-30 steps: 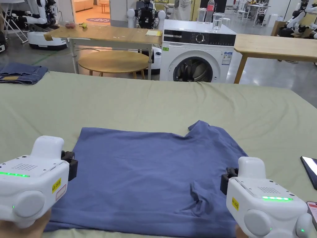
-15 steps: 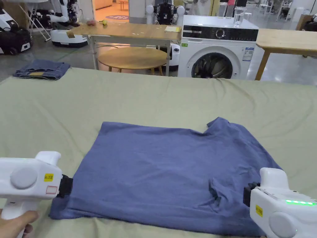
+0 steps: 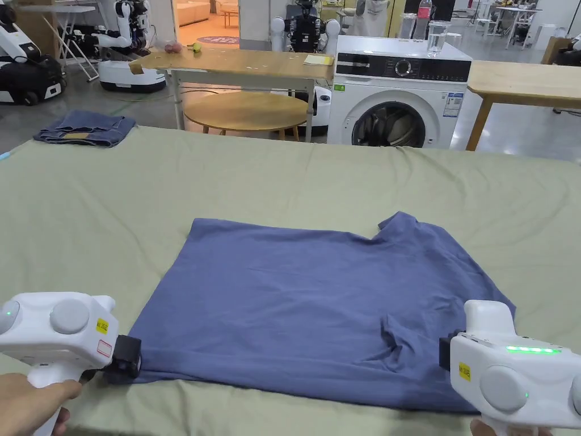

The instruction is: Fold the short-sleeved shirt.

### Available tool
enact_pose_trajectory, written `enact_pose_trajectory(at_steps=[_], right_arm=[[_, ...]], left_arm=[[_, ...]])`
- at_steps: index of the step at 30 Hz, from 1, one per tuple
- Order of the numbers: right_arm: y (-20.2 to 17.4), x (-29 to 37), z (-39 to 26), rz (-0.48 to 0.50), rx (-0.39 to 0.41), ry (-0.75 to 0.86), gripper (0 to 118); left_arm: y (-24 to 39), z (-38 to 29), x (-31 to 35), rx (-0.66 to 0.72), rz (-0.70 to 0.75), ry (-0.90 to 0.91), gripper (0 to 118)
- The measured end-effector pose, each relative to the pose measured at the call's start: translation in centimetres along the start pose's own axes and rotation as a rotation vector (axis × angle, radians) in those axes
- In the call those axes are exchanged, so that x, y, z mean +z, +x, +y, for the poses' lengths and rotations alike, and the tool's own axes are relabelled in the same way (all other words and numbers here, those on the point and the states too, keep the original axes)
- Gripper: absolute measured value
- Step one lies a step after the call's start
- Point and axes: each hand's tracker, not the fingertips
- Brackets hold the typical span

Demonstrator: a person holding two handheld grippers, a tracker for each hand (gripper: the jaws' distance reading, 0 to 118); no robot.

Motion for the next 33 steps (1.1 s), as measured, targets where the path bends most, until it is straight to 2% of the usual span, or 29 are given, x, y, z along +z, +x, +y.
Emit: enact_pose_trajectory(at_steps=[1,3,4,6,7,10,12,13,15,22,23,24,25,27,28,29,31,33], right_arm=[[0.0,0.1,-0.1,0.001,0.003,-0.001,0],[0.1,0.2,-0.2,-0.004,0.007,-0.007,0],[0.2,0.2,-0.2,-0.003,0.008,-0.014,0],[0.7,0.3,0.1,0.003,0.004,-0.038,0],[1.0,0.4,0.2,0.003,0.003,-0.052,1],[2.3,0.7,0.6,-0.029,0.012,-0.098,5],[3.4,0.7,0.8,-0.047,0.015,-0.145,42],[4.0,0.7,0.8,-0.053,0.014,-0.149,54],[5.1,0.4,0.8,-0.073,0.021,-0.185,58],[8.1,-3.3,-1.4,-0.047,-0.004,-0.395,57],[8.2,-3.9,-2.2,-0.027,-0.004,-0.427,50],[8.3,-4.0,-2.8,0.013,-0.021,-0.394,47],[8.3,-3.7,-2.9,-0.007,-0.021,-0.365,44],[8.1,-3.0,-2.4,0.014,-0.013,-0.352,2],[8.2,-3.0,-2.2,0.09,-0.038,-0.337,2],[8.1,-3.0,-2.3,0.047,-0.04,-0.348,1],[7.9,-2.6,-2.0,0.046,-0.009,-0.336,1],[8.3,-1.6,-1.5,0.058,-0.039,-0.304,1]], left_arm=[[0.4,0.0,0.2,0.001,0.011,0.004,61],[1.5,-0.5,0.3,-0.088,0.048,0.033,48],[1.5,-0.5,0.3,-0.106,0.045,0.039,39],[1.9,-0.5,0.7,-0.106,0.025,0.04,6],[2.0,-0.4,0.9,-0.114,0.022,0.042,1],[1.8,-0.3,0.7,-0.112,0.007,0.037,0],[1.5,-0.4,0.6,-0.107,0.0,0.042,0],[1.4,-0.5,0.7,-0.105,-0.004,0.045,0],[1.3,-0.6,0.8,-0.097,-0.012,0.05,0],[1.1,-0.8,0.8,-0.096,-0.018,0.059,0],[1.1,-0.8,0.8,-0.097,-0.019,0.061,0],[1.0,-0.8,0.8,-0.095,-0.02,0.063,0],[1.0,-0.8,0.8,-0.094,-0.021,0.065,0],[1.0,-0.9,1.0,-0.098,-0.022,0.068,0],[1.0,-0.9,1.0,-0.099,-0.021,0.071,0],[1.1,-0.9,1.1,-0.102,-0.018,0.076,0],[1.1,-0.9,1.7,-0.11,-0.021,0.092,0],[0.8,-0.6,2.5,-0.09,-0.045,0.121,0]])
